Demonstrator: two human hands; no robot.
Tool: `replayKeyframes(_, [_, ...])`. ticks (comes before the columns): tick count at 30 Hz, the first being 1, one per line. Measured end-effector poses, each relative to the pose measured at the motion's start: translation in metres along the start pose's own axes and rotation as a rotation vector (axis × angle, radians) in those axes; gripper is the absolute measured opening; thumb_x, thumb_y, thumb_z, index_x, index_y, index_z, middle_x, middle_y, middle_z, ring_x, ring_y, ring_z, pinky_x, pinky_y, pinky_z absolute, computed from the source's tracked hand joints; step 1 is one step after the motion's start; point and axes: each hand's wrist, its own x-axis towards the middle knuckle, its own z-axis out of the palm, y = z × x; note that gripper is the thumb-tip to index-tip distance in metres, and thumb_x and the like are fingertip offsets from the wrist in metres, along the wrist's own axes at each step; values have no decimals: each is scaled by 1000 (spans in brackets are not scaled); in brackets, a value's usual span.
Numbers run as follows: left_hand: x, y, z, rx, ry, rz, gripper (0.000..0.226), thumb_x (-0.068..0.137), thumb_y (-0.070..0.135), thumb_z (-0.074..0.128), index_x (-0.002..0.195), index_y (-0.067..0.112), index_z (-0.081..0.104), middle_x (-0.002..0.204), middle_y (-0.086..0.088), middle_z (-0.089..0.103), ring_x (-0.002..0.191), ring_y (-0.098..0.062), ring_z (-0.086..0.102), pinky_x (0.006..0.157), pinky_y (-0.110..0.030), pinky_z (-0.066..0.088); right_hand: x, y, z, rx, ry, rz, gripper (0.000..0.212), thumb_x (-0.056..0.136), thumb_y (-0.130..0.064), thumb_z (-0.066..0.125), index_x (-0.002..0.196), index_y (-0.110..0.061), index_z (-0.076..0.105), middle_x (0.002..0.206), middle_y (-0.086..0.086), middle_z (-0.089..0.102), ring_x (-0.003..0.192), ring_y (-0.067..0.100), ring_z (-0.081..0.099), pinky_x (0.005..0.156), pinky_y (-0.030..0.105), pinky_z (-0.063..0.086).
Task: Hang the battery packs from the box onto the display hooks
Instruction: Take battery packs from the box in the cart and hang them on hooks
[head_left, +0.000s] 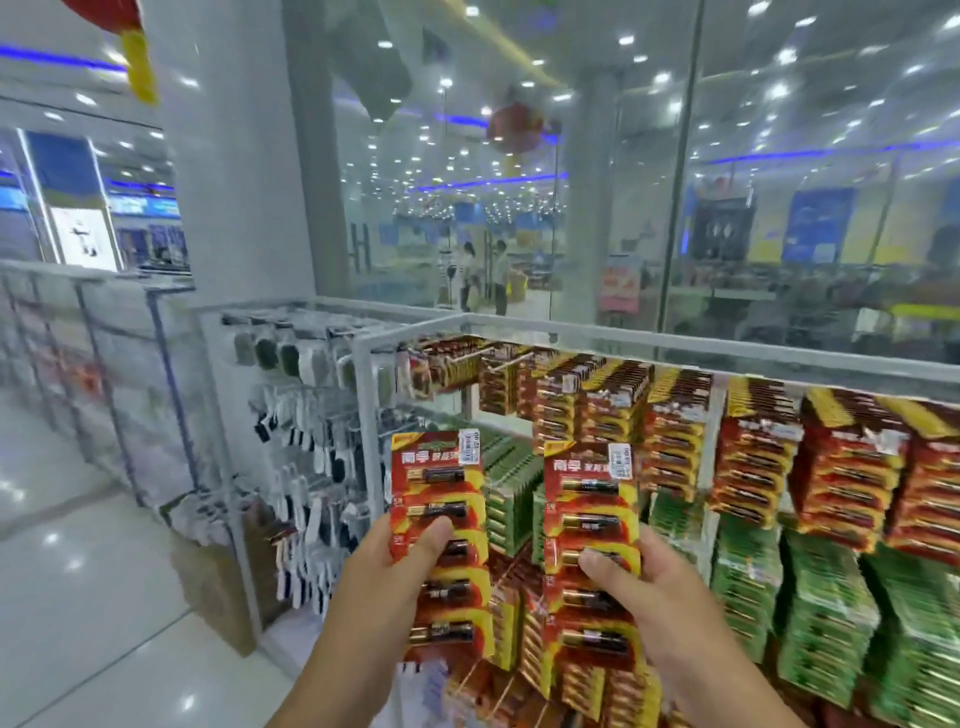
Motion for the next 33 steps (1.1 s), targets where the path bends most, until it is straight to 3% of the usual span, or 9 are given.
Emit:
replayKeyframes(2, [31, -3, 0, -5, 12, 0, 26, 95, 44, 69, 115, 28, 73, 99, -7, 81, 90, -34, 79, 87, -60, 61, 32, 0, 13, -15, 11, -34, 25, 93, -16, 75, 116, -26, 70, 96, -3, 82, 87, 20, 79, 73, 39, 59])
replayKeyframes(5, [78, -4, 6, 8, 13, 10, 19, 99, 38, 65, 114, 28, 71, 96, -6, 81, 86, -31, 79, 78, -50, 64, 85, 4, 32, 4, 2, -70, 28, 93, -16, 75, 117, -28, 69, 99, -6, 81, 87, 17, 79, 78, 41, 62])
replayKeyframes(8, [129, 0, 9, 47, 20, 30, 17, 98, 39, 65, 113, 31, 70, 94, -1, 82, 83, -25, 80, 71, -40, 63, 137, 5, 52, 7, -12, -66, 27, 94, -18, 75, 118, -28, 69, 100, -9, 81, 87, 13, 78, 75, 35, 61])
replayKeyframes(13, [212, 4, 3, 39, 42, 26, 17, 98, 40, 65, 112, 32, 69, 93, 2, 82, 82, -24, 80, 74, -44, 63, 212, -5, 81, -18, -14, -66, 29, 94, -27, 75, 122, -34, 68, 106, -12, 80, 98, 13, 76, 84, 38, 61])
replayKeyframes(17, [277, 2, -6, 59, 11, -10, 21, 96, 47, 66, 112, 36, 71, 94, 3, 82, 83, -25, 80, 79, -50, 64, 261, -2, 102, -23, 22, -41, 27, 96, -23, 73, 118, -36, 68, 104, -13, 80, 100, 14, 76, 91, 42, 61])
replayKeyframes(25, [410, -13, -28, 81, -198, -26, 25, 93, 52, 67, 113, 38, 73, 102, 3, 81, 93, -26, 79, 87, -53, 62, 342, 21, 145, -79, 252, -53, 36, 94, -37, 76, 127, -43, 64, 117, -20, 75, 115, 14, 69, 103, 48, 55])
replayKeyframes(29, [461, -17, -37, 119, -313, 0, 39, 81, 69, 66, 117, 54, 67, 107, 14, 79, 102, -22, 76, 93, -54, 59, 362, 27, 159, -72, 376, -67, 31, 95, -30, 74, 124, -38, 66, 105, -21, 77, 100, 6, 73, 86, 33, 60])
replayKeyframes(32, [482, -18, -35, 139, -361, -2, 16, 94, 56, 63, 108, 52, 67, 96, 19, 79, 87, -9, 77, 86, -44, 62, 362, 28, 170, -57, 447, -57, 27, 97, -22, 71, 118, -37, 65, 92, -27, 77, 83, -8, 72, 67, 16, 58])
replayKeyframes(33, [488, -21, -35, 153, -374, -3, 12, 95, 55, 62, 104, 51, 68, 92, 21, 78, 83, -6, 77, 84, -42, 62, 362, 30, 172, -55, 459, -52, 27, 98, -20, 70, 119, -36, 66, 92, -25, 77, 82, -7, 72, 65, 16, 58])
